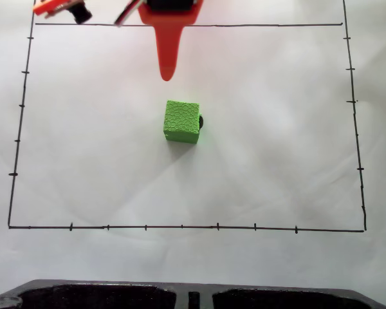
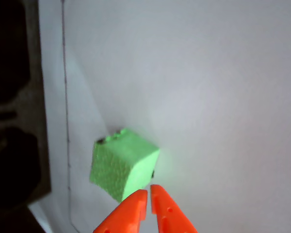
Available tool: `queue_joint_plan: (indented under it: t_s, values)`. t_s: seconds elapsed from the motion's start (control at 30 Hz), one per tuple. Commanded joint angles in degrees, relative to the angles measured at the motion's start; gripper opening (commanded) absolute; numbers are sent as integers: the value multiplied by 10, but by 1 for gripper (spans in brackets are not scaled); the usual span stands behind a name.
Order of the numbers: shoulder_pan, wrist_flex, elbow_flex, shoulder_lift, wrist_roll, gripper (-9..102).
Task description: Grasp the colored block, Place it on the black dot, and then return the arm to the default position.
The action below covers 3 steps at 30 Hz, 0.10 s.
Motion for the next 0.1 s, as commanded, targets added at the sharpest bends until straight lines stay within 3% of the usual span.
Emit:
queue_joint_plan:
  t_s: [0.0, 0.07]
  values:
    - [0, 1, -4, 11, -4, 0]
    - [-1, 1, -4, 11, -4, 0]
